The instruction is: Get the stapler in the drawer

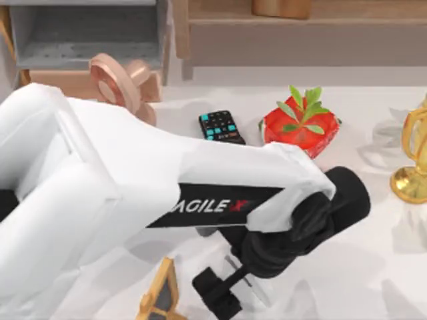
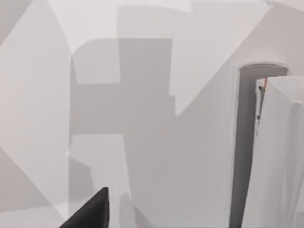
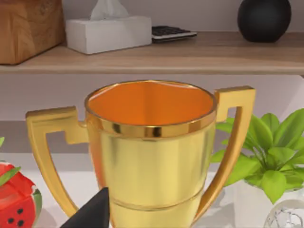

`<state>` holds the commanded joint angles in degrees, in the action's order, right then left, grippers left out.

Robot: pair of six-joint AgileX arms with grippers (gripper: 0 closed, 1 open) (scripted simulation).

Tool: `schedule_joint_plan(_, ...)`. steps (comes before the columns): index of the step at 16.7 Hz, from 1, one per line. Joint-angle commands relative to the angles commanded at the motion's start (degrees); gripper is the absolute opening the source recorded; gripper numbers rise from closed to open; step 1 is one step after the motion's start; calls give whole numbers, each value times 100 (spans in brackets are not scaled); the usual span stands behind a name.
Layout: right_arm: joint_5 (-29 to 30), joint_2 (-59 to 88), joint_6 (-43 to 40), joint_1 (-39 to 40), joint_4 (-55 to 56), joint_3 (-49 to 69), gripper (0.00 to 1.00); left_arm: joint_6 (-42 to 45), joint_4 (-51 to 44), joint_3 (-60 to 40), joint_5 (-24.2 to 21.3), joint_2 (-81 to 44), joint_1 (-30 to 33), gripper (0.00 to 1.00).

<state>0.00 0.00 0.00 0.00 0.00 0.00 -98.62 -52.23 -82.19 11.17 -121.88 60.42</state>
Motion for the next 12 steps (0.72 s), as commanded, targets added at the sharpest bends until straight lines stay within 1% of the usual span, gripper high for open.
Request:
schedule_joint_plan(3, 0, 0, 0, 0, 0, 0, 100, 0, 0, 0, 0, 0, 0, 100)
schedule_joint_plan(12, 0, 0, 0, 0, 0, 0, 100, 0, 0, 0, 0, 0, 0, 32)
